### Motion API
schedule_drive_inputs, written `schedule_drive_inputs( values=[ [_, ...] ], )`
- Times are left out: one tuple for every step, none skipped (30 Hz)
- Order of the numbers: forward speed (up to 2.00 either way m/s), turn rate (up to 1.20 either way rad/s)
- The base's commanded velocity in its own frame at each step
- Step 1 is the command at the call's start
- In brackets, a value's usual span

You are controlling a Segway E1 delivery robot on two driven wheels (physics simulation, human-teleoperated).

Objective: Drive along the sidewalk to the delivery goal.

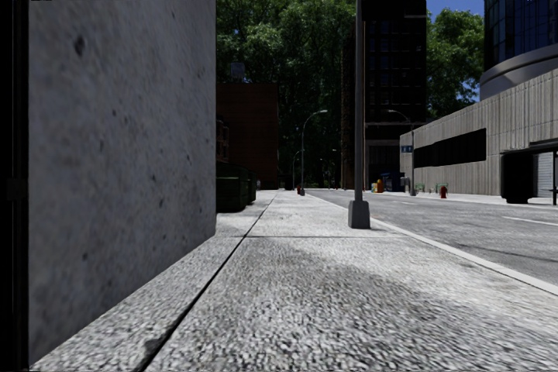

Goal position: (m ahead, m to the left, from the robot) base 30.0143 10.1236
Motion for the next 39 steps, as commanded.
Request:
schedule_drive_inputs(
  values=[
    [2.0, 0.0],
    [2.0, 0.0],
    [2.0, 0.0],
    [2.0, 0.0],
    [2.0, 0.0],
    [2.0, 0.0],
    [2.0, 0.0],
    [2.0, 0.0],
    [2.0, 0.0],
    [2.0, 0.0],
    [2.0, 0.0],
    [2.0, 0.0],
    [2.0, 0.0],
    [2.0, 0.0],
    [2.0, 0.0],
    [2.0, 0.0],
    [2.0, 0.0],
    [2.0, 0.0],
    [2.0, 0.0],
    [2.0, 0.0],
    [2.0, 0.0],
    [2.0, 0.0],
    [2.0, 0.0],
    [2.0, 0.0],
    [2.0, 0.0],
    [2.0, 0.0],
    [2.0, 0.0],
    [2.0, 0.0],
    [2.0, 0.0],
    [2.0, 0.0],
    [2.0, 0.0],
    [2.0, 0.0],
    [2.0, 0.0],
    [2.0, 0.0],
    [2.0, 0.0],
    [2.0, 0.0],
    [2.0, 0.0],
    [2.0, 0.0],
    [2.0, 0.0]
  ],
)
